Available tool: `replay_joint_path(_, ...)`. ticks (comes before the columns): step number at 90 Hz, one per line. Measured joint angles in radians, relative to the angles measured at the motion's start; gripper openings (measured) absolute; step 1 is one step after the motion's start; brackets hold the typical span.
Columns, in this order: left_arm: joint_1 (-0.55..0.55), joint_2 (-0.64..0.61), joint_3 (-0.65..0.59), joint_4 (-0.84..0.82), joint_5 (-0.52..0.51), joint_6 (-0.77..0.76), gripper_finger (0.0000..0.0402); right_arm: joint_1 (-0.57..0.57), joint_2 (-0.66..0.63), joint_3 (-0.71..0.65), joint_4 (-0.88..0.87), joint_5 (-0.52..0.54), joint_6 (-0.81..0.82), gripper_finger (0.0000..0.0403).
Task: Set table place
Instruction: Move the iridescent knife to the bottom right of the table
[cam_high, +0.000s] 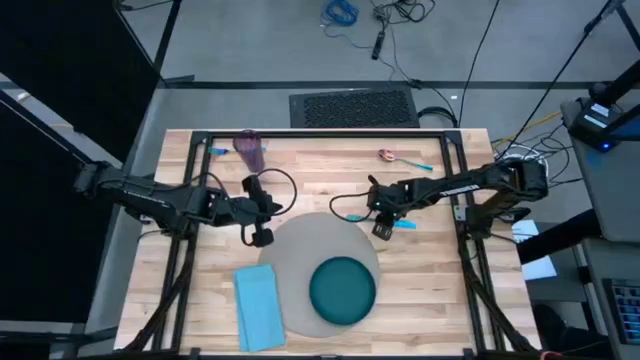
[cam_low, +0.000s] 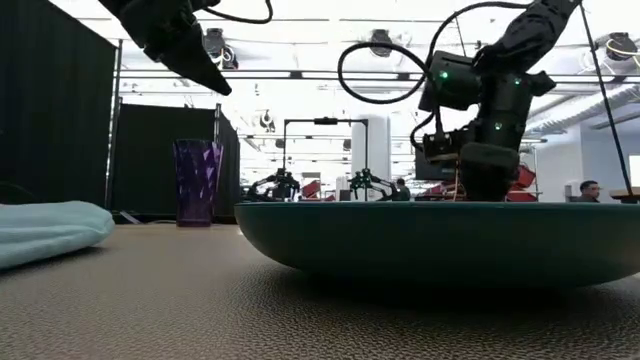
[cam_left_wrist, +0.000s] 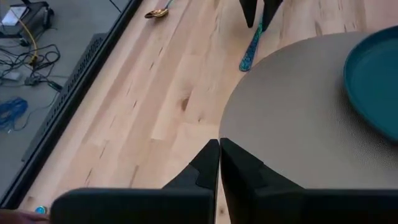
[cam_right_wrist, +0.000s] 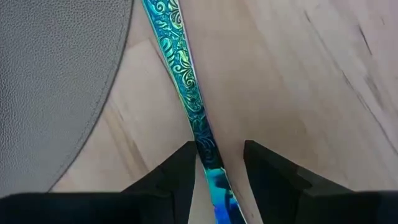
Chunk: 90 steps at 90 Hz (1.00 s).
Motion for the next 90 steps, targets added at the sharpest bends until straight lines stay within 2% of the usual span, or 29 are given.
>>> replay_joint_path(13, 0.000, 0.000, 0.000, -0.001, 0.000, 0.000, 0.0000, 0.014, 0.000, 0.002, -0.026, 0.006, 0.050, 0.0084)
replay_joint_path(37, 0.000, 0.000, 0.000, -0.003, 0.000, 0.001, 0.0000, 0.117, 0.000, 0.001, -0.092, -0.004, 0.181, 0.0011)
replay_joint_path(52, 0.000, 0.000, 0.000, -0.006, 0.008, 0.001, 0.0000, 0.189, -0.002, 0.001, -0.157, -0.060, 0.333, 0.0006)
replay_joint_path(68, 0.000, 0.000, 0.000, -0.010, 0.029, 0.001, 0.0000, 0.329, 0.001, -0.001, -0.165, -0.155, 0.536, 0.0000)
replay_joint_path(90, 0.000, 0.000, 0.000, -0.010, 0.029, 0.001, 0.0000, 0.564, 0.001, -0.001, -0.168, -0.151, 0.810, 0.0001)
